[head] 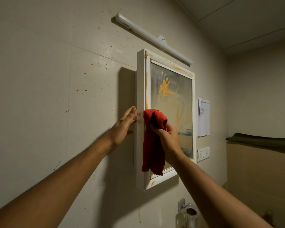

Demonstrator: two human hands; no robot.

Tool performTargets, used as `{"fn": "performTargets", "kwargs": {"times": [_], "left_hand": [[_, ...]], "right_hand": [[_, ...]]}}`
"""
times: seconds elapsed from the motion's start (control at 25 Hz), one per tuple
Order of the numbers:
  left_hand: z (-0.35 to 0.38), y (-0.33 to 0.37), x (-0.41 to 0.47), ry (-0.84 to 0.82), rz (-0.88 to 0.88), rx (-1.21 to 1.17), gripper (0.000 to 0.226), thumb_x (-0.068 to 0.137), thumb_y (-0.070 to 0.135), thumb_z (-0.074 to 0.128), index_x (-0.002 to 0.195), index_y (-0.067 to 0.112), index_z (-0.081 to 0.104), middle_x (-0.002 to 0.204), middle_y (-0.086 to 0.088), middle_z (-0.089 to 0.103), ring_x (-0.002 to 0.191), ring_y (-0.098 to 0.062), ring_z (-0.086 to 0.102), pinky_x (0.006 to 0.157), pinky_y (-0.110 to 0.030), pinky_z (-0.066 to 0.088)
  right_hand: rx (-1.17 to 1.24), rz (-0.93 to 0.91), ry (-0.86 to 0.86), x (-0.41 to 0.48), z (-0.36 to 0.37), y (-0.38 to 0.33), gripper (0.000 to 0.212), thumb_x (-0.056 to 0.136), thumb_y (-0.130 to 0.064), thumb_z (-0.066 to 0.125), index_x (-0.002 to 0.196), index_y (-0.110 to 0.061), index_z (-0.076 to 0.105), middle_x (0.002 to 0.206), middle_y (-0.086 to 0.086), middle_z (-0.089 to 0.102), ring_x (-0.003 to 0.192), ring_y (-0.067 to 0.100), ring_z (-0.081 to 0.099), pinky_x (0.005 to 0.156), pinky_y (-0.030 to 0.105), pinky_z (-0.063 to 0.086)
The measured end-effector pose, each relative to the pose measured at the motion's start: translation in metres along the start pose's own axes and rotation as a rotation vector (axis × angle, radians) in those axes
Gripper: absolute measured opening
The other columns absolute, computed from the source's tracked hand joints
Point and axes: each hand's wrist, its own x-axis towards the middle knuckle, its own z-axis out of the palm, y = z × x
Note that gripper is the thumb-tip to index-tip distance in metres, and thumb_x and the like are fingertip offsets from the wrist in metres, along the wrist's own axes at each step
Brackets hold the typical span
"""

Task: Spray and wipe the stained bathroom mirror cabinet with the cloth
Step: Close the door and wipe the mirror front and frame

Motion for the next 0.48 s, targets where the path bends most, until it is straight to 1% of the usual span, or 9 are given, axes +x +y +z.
{"fn": "performTargets", "kwargs": {"times": [0.08, 0.12, 0.16, 0.2, 0.24, 0.28, 0.36, 0.44, 0.48], "left_hand": [[-0.002, 0.0, 0.001, -0.011, 0.011, -0.01, 0.096, 0.078, 0.089, 0.025, 0.161, 0.043, 0.016, 0.167, 0.011, 0.029, 0.137, 0.002, 0.035, 0.098, -0.023, 0.034], [-0.002, 0.0, 0.001, -0.016, 0.013, -0.015, 0.098, 0.077, 0.09, 0.025, 0.161, 0.043, 0.016, 0.166, 0.011, 0.03, 0.136, 0.002, 0.036, 0.094, -0.021, 0.035], [-0.003, -0.001, 0.002, -0.017, 0.013, -0.017, 0.098, 0.077, 0.089, 0.025, 0.162, 0.042, 0.016, 0.166, 0.01, 0.032, 0.136, 0.001, 0.037, 0.091, -0.019, 0.036], [-0.003, -0.001, 0.003, -0.014, 0.015, -0.018, 0.096, 0.079, 0.087, 0.025, 0.162, 0.04, 0.016, 0.165, 0.009, 0.033, 0.136, 0.001, 0.038, 0.09, -0.018, 0.037], [-0.003, -0.002, 0.004, -0.005, 0.022, -0.019, 0.094, 0.081, 0.085, 0.024, 0.163, 0.039, 0.016, 0.164, 0.008, 0.035, 0.136, -0.001, 0.04, 0.091, -0.019, 0.038], [-0.003, -0.003, 0.005, 0.008, 0.028, -0.024, 0.092, 0.083, 0.083, 0.023, 0.163, 0.039, 0.016, 0.163, 0.008, 0.037, 0.138, -0.002, 0.041, 0.096, -0.022, 0.04], [-0.004, -0.003, 0.006, 0.029, 0.028, -0.032, 0.091, 0.083, 0.082, 0.023, 0.163, 0.038, 0.016, 0.161, 0.008, 0.04, 0.141, -0.006, 0.043, 0.106, -0.03, 0.04], [-0.004, -0.005, 0.005, 0.032, 0.032, -0.041, 0.091, 0.083, 0.082, 0.023, 0.163, 0.038, 0.017, 0.16, 0.01, 0.042, 0.135, -0.003, 0.045, 0.1, -0.024, 0.041], [-0.004, -0.005, 0.004, 0.024, 0.035, -0.047, 0.092, 0.082, 0.083, 0.024, 0.162, 0.038, 0.018, 0.16, 0.01, 0.042, 0.132, 0.0, 0.046, 0.095, -0.021, 0.04]], "right_hand": [[0.093, 0.07, 0.016, 0.003, 0.0, -0.002, 0.02, 0.108, -0.035, 0.054, 0.111, -0.022, 0.07, 0.089, -0.005, 0.077, 0.085, 0.015, 0.075, 0.072, 0.027, 0.06], [0.112, 0.087, 0.02, 0.003, -0.001, -0.002, 0.022, 0.109, -0.034, 0.051, 0.107, -0.022, 0.069, 0.083, -0.007, 0.076, 0.081, 0.014, 0.075, 0.07, 0.025, 0.059], [0.09, 0.074, 0.018, 0.004, -0.003, 0.001, 0.019, 0.109, -0.028, 0.052, 0.105, -0.022, 0.069, 0.081, -0.008, 0.076, 0.081, 0.014, 0.075, 0.071, 0.025, 0.059], [0.043, 0.039, 0.016, 0.002, -0.002, 0.005, 0.015, 0.107, -0.02, 0.055, 0.105, -0.023, 0.069, 0.083, -0.008, 0.076, 0.083, 0.015, 0.075, 0.073, 0.027, 0.06], [-0.025, -0.013, 0.011, 0.0, 0.0, 0.008, 0.018, 0.104, -0.013, 0.059, 0.106, -0.027, 0.07, 0.087, -0.008, 0.076, 0.087, 0.016, 0.075, 0.076, 0.028, 0.061], [-0.1, -0.072, 0.022, -0.002, 0.005, 0.009, 0.026, 0.101, -0.01, 0.064, 0.107, -0.035, 0.069, 0.092, -0.01, 0.075, 0.091, 0.016, 0.074, 0.079, 0.029, 0.062], [-0.226, -0.189, 0.102, 0.0, 0.015, 0.009, 0.038, 0.096, -0.014, 0.073, 0.103, -0.049, 0.062, 0.097, -0.016, 0.072, 0.092, 0.011, 0.072, 0.078, 0.024, 0.06], [-0.38, -0.341, 0.143, 0.006, 0.021, 0.007, 0.034, 0.093, -0.021, 0.077, 0.101, -0.049, 0.058, 0.098, -0.018, 0.069, 0.088, 0.006, 0.068, 0.076, 0.02, 0.057], [-0.444, -0.397, 0.148, 0.008, 0.023, 0.008, 0.031, 0.092, -0.024, 0.077, 0.105, -0.046, 0.059, 0.1, -0.016, 0.068, 0.087, 0.005, 0.067, 0.076, 0.021, 0.057]]}}
